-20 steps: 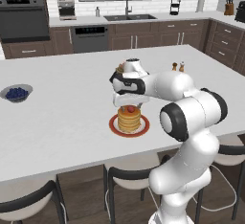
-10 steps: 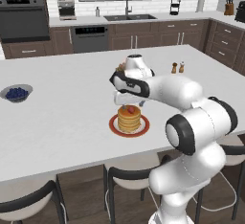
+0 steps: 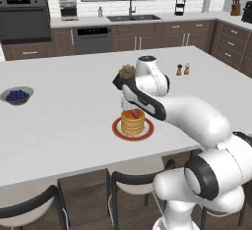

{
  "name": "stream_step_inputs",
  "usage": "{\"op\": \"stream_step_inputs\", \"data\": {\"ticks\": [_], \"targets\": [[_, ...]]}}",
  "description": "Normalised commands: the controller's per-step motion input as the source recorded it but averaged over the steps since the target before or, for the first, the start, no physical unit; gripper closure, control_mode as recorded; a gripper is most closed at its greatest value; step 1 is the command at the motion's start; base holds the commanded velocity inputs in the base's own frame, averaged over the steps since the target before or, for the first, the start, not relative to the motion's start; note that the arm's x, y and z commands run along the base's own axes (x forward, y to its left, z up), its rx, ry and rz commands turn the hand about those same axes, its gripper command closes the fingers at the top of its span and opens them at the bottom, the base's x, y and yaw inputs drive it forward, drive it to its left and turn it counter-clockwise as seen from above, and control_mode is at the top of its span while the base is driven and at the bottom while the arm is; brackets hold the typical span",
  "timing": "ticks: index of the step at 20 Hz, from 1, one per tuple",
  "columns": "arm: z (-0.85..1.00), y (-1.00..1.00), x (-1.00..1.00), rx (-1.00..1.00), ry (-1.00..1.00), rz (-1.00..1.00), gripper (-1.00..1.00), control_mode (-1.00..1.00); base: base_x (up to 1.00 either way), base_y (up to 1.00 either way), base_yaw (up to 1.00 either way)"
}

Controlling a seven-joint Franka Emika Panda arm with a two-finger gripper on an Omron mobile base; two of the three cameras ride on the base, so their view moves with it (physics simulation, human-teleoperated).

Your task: Take the strawberry from the fridge and place it on top of the pancake, located on the dining counter.

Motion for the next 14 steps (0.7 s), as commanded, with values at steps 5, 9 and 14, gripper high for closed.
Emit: {"op": "stream_step_inputs", "data": {"ticks": [5, 9, 14], "targets": [[0.33, -0.18, -0.65, 0.0, -0.11, -0.03, -1.0, -1.0, 0.0, 0.0, 0.0], [0.36, -0.23, -0.67, 0.0, -0.11, -0.03, -1.0, -1.0, 0.0, 0.0, 0.0], [0.43, -0.29, -0.47, 0.0, -0.05, -0.04, -1.0, -1.0, 0.0, 0.0, 0.0]]}}
